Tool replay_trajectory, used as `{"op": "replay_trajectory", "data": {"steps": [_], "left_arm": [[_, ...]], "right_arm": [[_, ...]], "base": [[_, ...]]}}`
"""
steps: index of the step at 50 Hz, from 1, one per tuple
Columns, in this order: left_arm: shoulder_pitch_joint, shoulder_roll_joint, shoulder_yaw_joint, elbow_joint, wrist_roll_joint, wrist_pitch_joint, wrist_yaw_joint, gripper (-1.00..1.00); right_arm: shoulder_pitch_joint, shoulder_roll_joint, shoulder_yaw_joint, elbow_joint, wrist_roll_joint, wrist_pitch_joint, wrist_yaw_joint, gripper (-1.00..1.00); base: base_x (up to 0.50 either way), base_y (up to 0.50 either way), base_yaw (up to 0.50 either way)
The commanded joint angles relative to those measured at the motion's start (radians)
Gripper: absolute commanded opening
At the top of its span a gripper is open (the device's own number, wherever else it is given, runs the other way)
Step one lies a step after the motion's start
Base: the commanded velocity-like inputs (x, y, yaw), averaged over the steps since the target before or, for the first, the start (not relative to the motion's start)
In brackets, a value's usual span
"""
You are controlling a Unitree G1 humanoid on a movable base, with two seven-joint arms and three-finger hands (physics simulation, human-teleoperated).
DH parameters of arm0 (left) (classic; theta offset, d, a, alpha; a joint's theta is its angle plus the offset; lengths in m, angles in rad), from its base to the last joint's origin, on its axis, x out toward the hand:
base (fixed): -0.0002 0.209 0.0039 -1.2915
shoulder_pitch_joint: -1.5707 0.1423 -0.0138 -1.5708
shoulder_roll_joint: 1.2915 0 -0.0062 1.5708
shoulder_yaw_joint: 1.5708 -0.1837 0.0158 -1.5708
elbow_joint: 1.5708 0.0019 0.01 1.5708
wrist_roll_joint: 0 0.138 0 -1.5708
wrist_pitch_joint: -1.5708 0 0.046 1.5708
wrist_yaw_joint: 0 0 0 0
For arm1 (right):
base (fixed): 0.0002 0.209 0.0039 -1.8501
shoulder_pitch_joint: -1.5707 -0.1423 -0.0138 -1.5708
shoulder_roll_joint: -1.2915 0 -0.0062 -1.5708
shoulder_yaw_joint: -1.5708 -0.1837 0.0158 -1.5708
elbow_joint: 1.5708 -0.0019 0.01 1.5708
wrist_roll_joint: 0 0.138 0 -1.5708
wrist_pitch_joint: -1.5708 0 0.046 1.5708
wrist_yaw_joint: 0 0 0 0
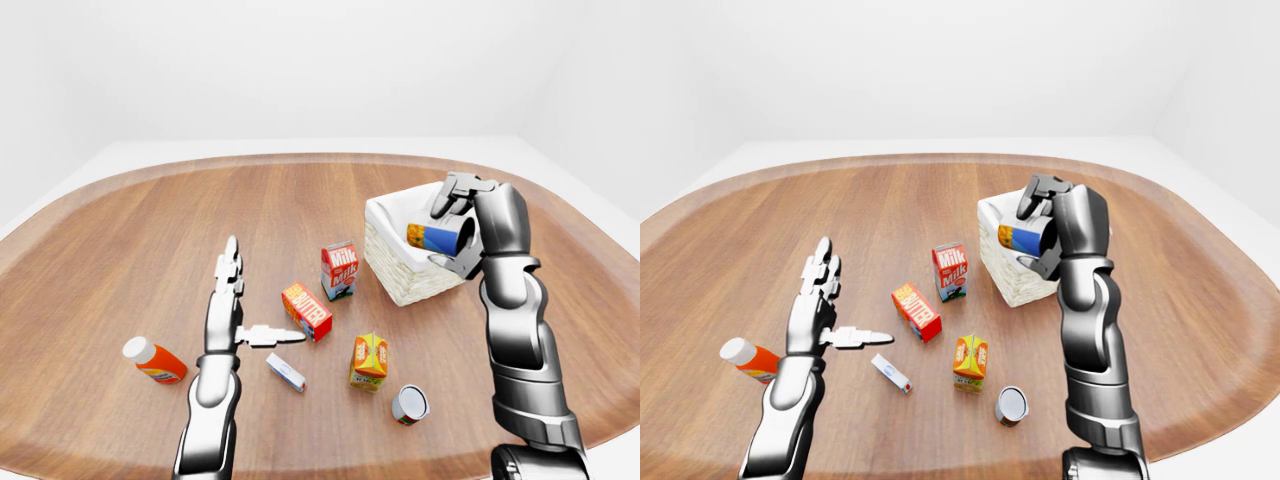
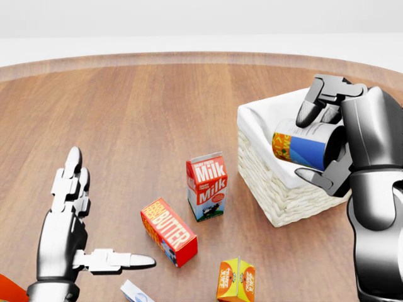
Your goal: Pick up the alphabet soup and the tomato sauce, and put them in the basket.
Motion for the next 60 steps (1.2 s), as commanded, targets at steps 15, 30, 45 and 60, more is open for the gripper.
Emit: {"op": "replay_trajectory", "data": {"steps": [15,30,45,60], "left_arm": [[0.003,-0.001,-0.004,0.001,0.003,0.000,-0.003,1.00],[0.003,-0.001,-0.003,-0.007,0.002,0.000,-0.001,1.00],[-0.006,0.000,0.003,0.001,-0.005,0.000,0.004,1.00],[-0.003,0.000,0.001,-0.001,-0.005,0.000,0.001,1.00]], "right_arm": [[-0.174,-0.034,0.037,0.277,-0.026,-0.006,-0.107,-1.00],[-0.286,-0.071,0.059,0.487,-0.086,-0.047,-0.181,-1.00],[-0.479,-0.094,0.098,0.789,-0.181,-0.079,-0.266,-1.00],[-0.674,-0.095,0.142,1.222,-0.208,-0.134,-0.440,-1.00]], "base": [[0.00,0.00,0.00],[0.00,0.00,0.00],[0.00,0.00,0.00],[0.00,0.00,0.00]]}}
